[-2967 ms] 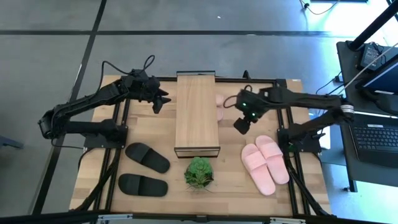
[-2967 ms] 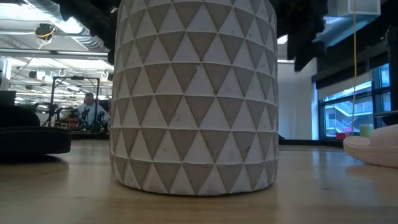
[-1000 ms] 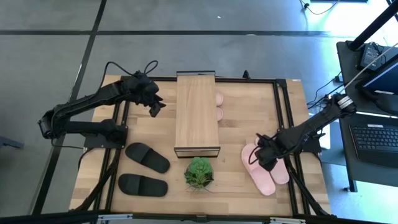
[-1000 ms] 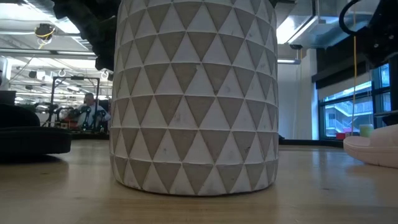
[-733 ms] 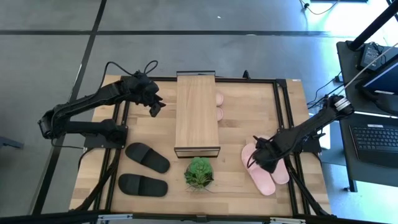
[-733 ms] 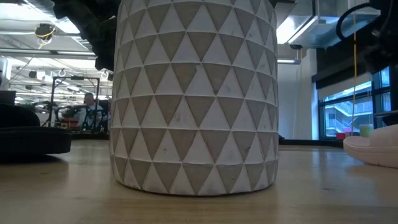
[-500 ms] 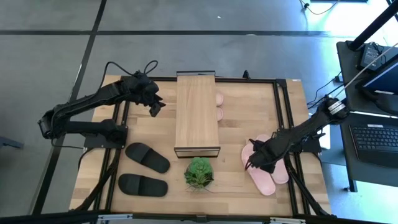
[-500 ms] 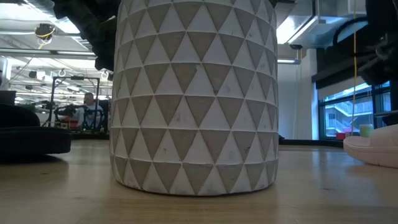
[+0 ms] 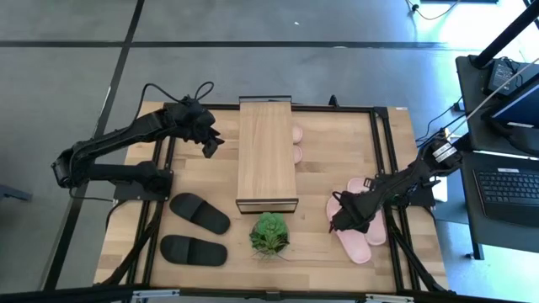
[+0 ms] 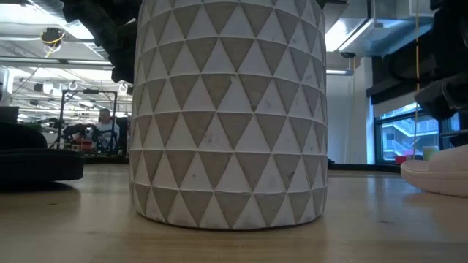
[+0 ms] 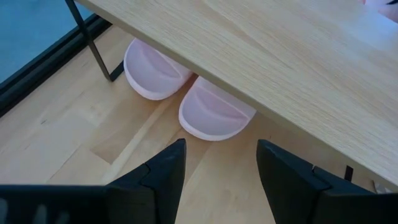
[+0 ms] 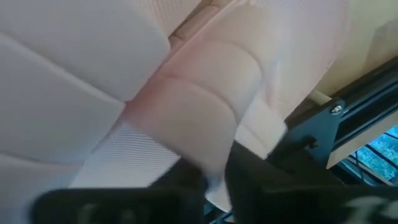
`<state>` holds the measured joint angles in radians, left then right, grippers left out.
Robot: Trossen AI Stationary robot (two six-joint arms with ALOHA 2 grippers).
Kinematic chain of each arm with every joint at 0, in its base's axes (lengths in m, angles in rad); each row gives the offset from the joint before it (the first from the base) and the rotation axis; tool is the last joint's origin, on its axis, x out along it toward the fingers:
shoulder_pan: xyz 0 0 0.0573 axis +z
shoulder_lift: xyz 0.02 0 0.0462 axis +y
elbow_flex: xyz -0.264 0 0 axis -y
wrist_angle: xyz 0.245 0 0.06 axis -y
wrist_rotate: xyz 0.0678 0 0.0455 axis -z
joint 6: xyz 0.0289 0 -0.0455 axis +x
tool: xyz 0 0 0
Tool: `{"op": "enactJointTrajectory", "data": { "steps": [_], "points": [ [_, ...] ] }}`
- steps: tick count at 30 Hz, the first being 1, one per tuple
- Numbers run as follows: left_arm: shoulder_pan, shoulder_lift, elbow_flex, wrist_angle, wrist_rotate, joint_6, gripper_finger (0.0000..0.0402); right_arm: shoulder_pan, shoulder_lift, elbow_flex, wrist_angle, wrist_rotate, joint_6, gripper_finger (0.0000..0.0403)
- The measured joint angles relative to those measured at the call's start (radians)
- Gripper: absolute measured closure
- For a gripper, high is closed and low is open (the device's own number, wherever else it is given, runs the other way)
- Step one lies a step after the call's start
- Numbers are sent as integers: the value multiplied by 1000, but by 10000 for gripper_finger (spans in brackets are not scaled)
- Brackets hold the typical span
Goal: Pick and place slides into the shelf
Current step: Put the pink slipper under the shelf
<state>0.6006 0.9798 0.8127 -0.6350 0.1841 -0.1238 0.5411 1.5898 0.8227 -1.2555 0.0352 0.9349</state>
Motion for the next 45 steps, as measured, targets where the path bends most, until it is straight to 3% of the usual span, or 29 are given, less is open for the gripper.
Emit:
{"op": "enactJointTrajectory", "data": {
  "steps": [2, 7, 13, 16, 24, 34, 45],
  "points": [
    [0, 0, 0, 0, 0, 0, 214, 0, -2, 12, -6, 5, -2, 387],
    [0, 0, 0, 0, -1, 2, 214, 0, -7, 64, -44, 31, 51, 387],
    [0, 0, 0, 0, -23, 3, 214, 0, -42, 178, -231, 70, 125, 390],
    [0, 0, 0, 0, -46, 3, 214, 0, -71, 252, -322, 135, 177, 390],
    [0, 0, 0, 2, -53, 2, 214, -110, -145, 380, -315, 391, 185, 390],
    [0, 0, 0, 2, -53, -5, 214, -412, -145, 459, -264, 536, -232, 391],
    [0, 0, 0, 2, -53, -7, 214, -708, -144, 457, 88, 593, -1070, 391]
  ]
}}
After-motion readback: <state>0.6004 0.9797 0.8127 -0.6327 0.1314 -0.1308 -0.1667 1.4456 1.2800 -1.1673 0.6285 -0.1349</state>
